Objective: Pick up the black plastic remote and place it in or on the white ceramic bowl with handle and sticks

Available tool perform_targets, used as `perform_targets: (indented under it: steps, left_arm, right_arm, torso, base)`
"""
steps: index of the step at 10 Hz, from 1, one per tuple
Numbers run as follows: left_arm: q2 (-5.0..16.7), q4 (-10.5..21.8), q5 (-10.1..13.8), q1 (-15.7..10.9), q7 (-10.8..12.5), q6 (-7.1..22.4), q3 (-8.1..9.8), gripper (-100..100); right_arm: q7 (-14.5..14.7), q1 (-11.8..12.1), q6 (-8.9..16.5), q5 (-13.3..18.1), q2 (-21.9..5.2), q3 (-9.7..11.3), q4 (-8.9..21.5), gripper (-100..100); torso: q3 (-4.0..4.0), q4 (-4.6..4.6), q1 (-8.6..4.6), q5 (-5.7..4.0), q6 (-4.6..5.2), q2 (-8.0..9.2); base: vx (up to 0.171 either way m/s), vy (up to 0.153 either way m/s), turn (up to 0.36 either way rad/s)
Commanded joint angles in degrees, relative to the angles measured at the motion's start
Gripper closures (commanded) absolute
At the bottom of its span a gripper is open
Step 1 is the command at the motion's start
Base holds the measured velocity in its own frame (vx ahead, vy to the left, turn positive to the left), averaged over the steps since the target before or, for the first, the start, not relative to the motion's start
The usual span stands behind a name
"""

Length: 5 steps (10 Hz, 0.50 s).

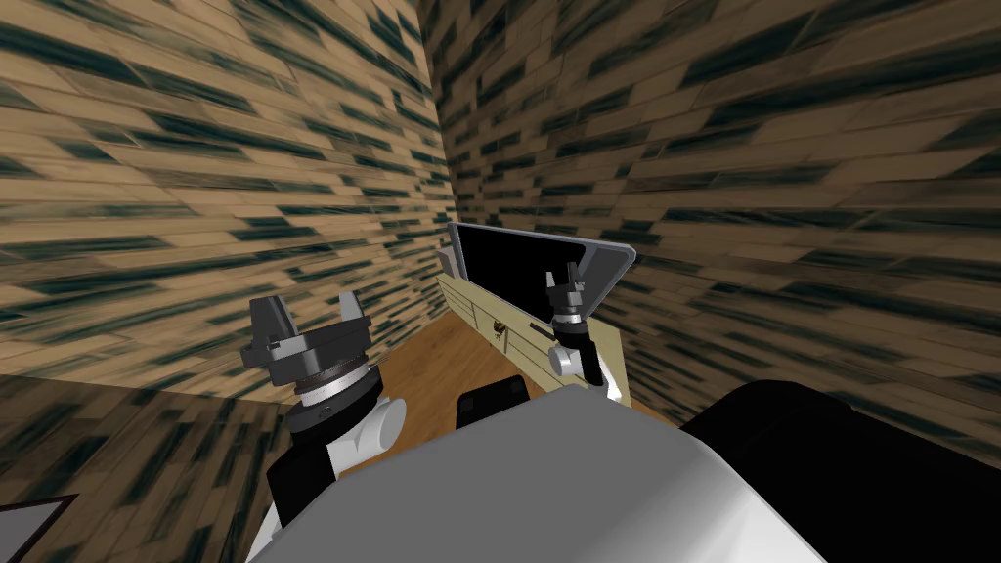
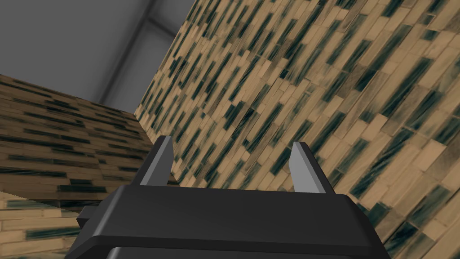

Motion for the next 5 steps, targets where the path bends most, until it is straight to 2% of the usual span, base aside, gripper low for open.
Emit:
perform_targets:
  steps: [1,5]
  left_arm:
    - [0.0,0.0,0.0,0.0,0.0,0.0,0.0,0]
    - [0.0,0.0,0.0,0.0,0.0,0.0,0.0,0]
  right_arm:
    - [0.0,-0.2,-0.3,0.6,-2.2,-0.2,0.6,-100]
    - [0.4,-1.0,-1.7,4.3,-9.0,-1.1,3.9,-100]
  torso:
    - [0.0,0.0,0.0,0.0,0.0,0.0]
    - [0.06,0.02,0.05,0.01,-0.01,0.11]
  base:
    - [-0.008,0.006,0.035]
    - [-0.025,0.018,0.067]
